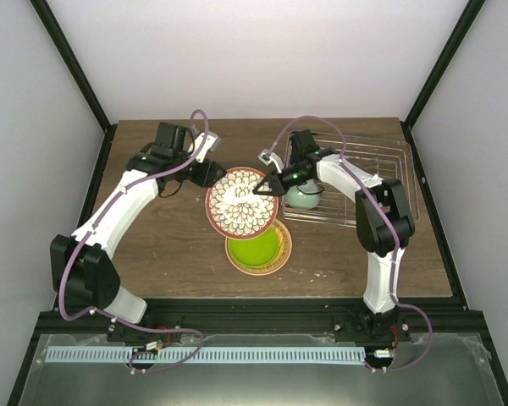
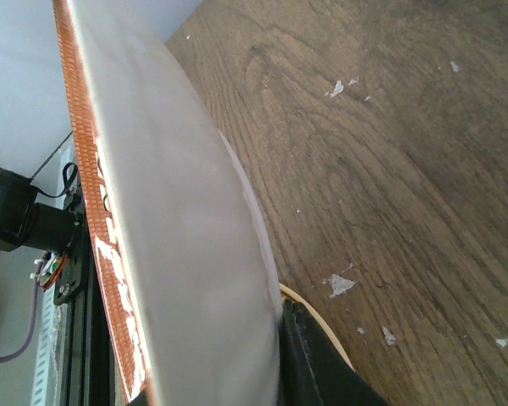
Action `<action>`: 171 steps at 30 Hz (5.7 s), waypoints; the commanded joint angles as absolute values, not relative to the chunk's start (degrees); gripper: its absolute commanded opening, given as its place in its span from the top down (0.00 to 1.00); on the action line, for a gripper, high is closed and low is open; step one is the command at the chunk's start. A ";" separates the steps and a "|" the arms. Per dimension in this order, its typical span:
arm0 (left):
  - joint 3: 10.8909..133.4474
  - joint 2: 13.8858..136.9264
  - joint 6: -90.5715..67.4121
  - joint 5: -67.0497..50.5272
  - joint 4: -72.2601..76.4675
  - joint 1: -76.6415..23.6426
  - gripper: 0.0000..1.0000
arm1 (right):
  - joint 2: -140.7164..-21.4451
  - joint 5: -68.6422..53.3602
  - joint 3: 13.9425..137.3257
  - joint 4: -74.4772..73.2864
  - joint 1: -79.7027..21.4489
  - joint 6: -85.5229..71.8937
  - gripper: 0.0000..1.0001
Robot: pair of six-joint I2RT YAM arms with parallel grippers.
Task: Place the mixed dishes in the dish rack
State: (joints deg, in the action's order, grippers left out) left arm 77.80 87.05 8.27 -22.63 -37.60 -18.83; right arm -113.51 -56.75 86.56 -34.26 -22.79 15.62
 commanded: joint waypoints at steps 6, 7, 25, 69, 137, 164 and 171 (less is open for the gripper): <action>80.77 84.98 6.39 -21.11 -36.12 -17.56 0.22 | -112.30 -62.84 91.49 -33.45 -23.20 14.68 0.99; 80.96 84.72 5.75 -20.91 -35.79 -17.41 0.20 | -112.12 -62.78 91.78 -33.29 -23.20 14.49 0.99; 83.32 85.08 -2.73 -21.19 -33.58 -6.24 0.05 | -94.22 -43.61 90.80 -17.68 -14.76 13.48 0.99; 84.32 92.42 -1.22 -28.30 -32.53 -4.55 0.05 | -80.85 7.11 73.50 7.83 -2.78 74.52 0.99; 85.18 95.54 -3.49 -28.06 -32.35 -4.01 0.05 | -89.41 12.64 67.24 1.84 0.18 85.66 0.44; 84.52 95.63 -3.85 -28.62 -33.29 -4.02 0.05 | -84.77 -1.54 71.23 -4.33 0.26 57.38 0.00; 83.38 95.30 -5.00 -27.78 -33.52 -4.01 0.06 | -81.61 -6.77 70.36 1.85 0.26 41.17 0.00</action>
